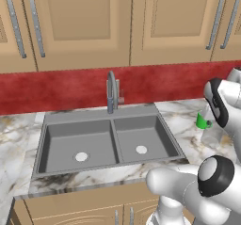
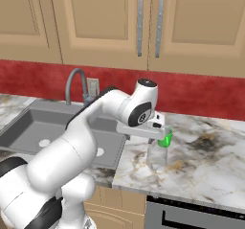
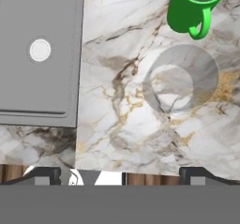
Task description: Place the glass cup in the left basin and the mug in the right basin of the sink.
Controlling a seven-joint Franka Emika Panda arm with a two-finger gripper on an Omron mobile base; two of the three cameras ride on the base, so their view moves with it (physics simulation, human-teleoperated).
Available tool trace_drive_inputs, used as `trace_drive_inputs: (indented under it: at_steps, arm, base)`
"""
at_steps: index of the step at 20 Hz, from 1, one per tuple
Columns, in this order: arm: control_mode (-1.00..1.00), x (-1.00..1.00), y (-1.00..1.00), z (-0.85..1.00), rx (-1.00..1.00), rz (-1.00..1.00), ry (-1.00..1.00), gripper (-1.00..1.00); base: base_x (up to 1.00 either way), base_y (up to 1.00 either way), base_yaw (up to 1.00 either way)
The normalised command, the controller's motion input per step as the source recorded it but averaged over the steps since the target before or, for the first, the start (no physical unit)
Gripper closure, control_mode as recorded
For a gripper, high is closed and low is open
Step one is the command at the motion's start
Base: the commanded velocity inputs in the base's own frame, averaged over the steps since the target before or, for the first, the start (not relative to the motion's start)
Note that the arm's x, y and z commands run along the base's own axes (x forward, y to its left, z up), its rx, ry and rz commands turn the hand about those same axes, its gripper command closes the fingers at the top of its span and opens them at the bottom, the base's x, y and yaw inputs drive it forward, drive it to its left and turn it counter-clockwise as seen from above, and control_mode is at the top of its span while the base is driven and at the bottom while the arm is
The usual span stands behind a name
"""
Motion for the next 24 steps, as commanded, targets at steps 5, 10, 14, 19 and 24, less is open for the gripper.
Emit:
trace_drive_inputs:
  at_steps: [5,10,14,19,24]
  arm:
    - [-1.00,0.00,0.00,-0.14,0.00,0.00,0.02,-1.00]
    - [-1.00,0.00,0.00,-0.09,0.00,0.00,0.00,-1.00]
    - [-1.00,0.00,0.00,-0.07,0.00,0.00,0.00,-1.00]
    - [-1.00,0.00,0.00,-0.09,0.00,0.00,0.00,-1.00]
    - [-1.00,0.03,0.01,-0.13,0.00,0.00,0.02,-1.00]
  base:
    - [0.00,0.00,0.00]
    - [0.00,0.00,0.00]
    - [0.00,0.00,0.00]
    - [0.00,0.00,0.00]
    - [0.00,0.00,0.00]
